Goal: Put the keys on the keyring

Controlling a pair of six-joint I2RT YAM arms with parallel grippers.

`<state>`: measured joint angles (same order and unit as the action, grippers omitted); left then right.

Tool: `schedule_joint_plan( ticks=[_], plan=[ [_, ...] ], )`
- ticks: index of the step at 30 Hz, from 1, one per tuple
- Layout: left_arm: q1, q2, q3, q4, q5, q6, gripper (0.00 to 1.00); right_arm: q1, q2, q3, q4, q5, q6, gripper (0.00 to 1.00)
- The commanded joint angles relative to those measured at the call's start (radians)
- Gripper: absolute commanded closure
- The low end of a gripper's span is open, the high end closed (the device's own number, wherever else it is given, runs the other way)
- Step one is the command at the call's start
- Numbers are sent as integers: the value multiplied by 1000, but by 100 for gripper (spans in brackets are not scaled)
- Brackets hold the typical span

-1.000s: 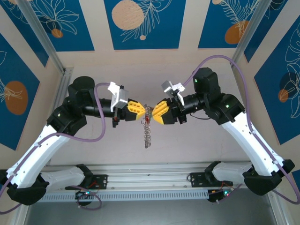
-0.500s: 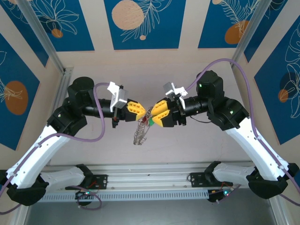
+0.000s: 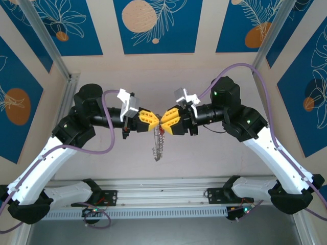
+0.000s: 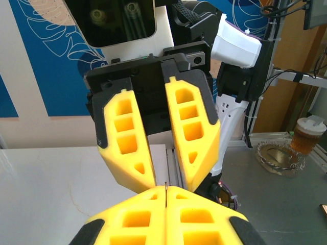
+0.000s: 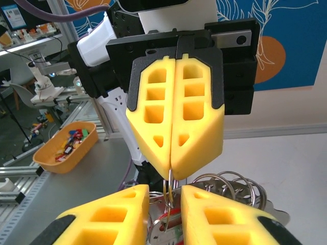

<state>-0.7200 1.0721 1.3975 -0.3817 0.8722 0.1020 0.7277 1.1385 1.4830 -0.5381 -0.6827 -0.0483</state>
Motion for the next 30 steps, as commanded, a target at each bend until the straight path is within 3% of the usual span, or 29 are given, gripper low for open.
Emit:
schedule_joint_plan(
  ticks=[1,9,15,18,21,23,30],
  plan=[
    [8,-20,-3,52,31,-15,100,10,9,8,7,14,-12,83],
    [10,-20,-12,66,25,-22,100,22,9,10,-18,37,-37,100],
    [9,-18,-14,62,-4,-19,100,28,9,30,-47,59,-64,100],
    [11,-11,23,-32,-42,31,100,29,19,76,-122,111,-95,100],
    [10,-1,87,-176,-87,103,68,36,60,160,-262,178,-147,100],
    [9,0,126,-260,-128,147,55,52,89,213,-346,242,-180,100],
    [9,31,230,-455,-162,235,54,100,159,339,-503,334,-239,100]
  ],
)
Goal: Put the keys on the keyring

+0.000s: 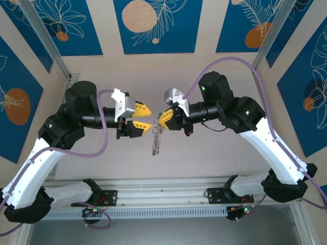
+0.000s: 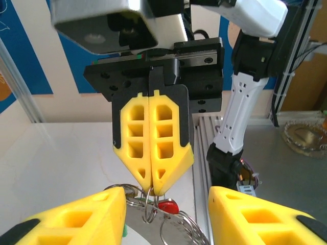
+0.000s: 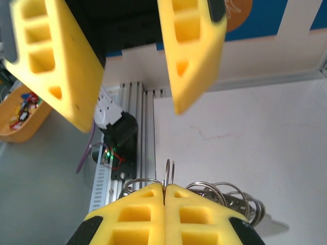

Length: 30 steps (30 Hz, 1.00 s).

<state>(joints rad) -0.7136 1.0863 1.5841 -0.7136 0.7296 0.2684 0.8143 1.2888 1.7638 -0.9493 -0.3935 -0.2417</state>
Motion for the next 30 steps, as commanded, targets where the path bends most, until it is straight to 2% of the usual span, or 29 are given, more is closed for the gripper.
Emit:
schedule_joint_plan(
  ticks=[1,6,13,26,30],
  plan=[
    [3,26,52,-139,-24,75,54,20,17,75,-107,50,-51,100],
    [2,45,58,-157,-35,89,56,48,57,142,-155,79,-67,100],
    [3,55,34,-120,-25,83,61,59,86,186,-170,47,-83,100],
    [3,82,19,-88,0,78,62,65,135,254,-204,22,-113,100],
    [1,95,25,-92,-1,88,69,66,133,255,-209,22,-114,100]
  ],
)
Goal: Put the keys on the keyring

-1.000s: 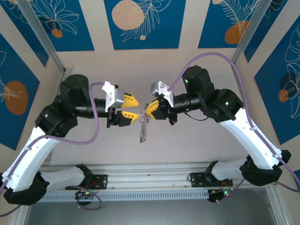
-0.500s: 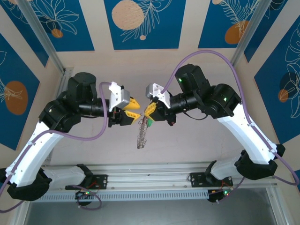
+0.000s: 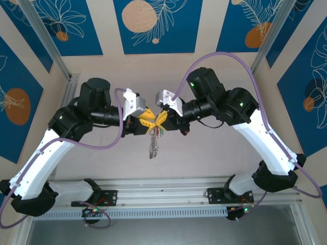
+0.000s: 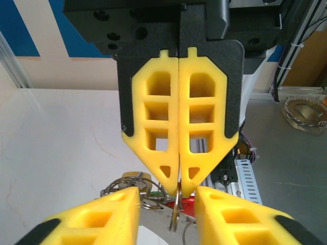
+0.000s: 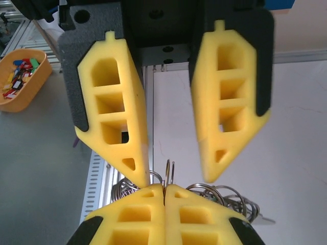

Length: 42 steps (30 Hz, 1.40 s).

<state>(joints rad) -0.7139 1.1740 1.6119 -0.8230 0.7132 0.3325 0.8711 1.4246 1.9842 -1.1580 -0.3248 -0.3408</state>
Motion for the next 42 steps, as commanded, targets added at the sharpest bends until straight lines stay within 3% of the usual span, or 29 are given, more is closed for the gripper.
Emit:
schedule_joint_plan(
  ticks=[1,4,13,23,26,29,36,42],
  plan=[
    [2,9,-1,18,17,26,70,9,-3,33,0,-46,-15,100],
    [1,15,2,12,12,32,70,9,-7,27,4,-43,-17,100],
    [2,14,1,-9,25,45,100,11,-8,22,9,-43,-23,100],
    [0,11,-10,18,22,36,100,14,-46,-21,62,-35,-23,100],
    [0,-7,-22,50,6,27,100,13,-64,-55,79,-25,-11,78],
    [1,-26,-32,76,13,19,100,7,-96,-110,102,-23,10,68],
    [1,-31,-32,100,30,2,100,-27,-181,-226,157,-83,57,67],
    [1,-40,-43,145,65,-24,100,-51,-207,-254,190,-134,80,77]
  ],
)
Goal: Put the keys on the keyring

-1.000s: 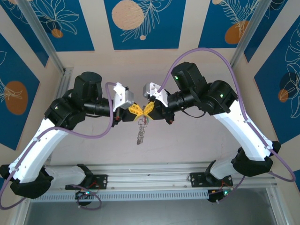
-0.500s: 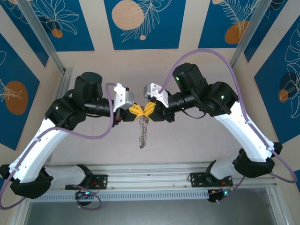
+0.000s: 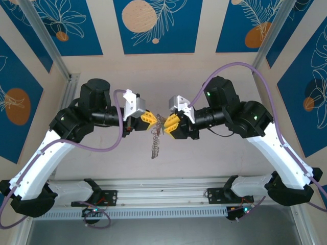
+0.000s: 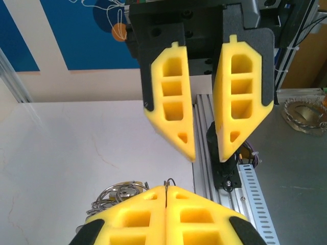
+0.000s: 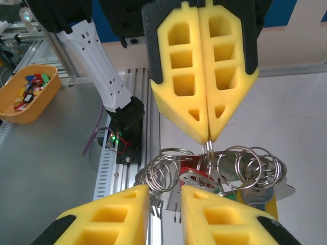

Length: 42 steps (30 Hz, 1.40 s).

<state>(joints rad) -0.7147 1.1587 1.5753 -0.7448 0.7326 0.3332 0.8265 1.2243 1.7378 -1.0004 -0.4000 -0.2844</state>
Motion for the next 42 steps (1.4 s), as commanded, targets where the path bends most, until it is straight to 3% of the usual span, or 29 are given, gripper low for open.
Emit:
schedule_joint_plan(
  ticks=[1,7,21,30,35,42],
  plan=[
    [2,-26,-6,73,56,-30,100,-11,-5,-2,32,-62,25,78],
    [1,-34,-2,80,80,-42,100,-16,35,35,22,-95,17,78],
    [3,-50,-23,111,103,-52,100,-39,44,29,55,-123,37,99],
    [4,-57,-18,111,114,-56,100,-65,47,30,60,-119,51,97],
    [4,-51,-17,116,123,-60,100,-70,34,13,64,-120,57,83],
    [4,-46,-12,119,126,-61,100,-72,43,17,63,-146,41,78]
  ],
)
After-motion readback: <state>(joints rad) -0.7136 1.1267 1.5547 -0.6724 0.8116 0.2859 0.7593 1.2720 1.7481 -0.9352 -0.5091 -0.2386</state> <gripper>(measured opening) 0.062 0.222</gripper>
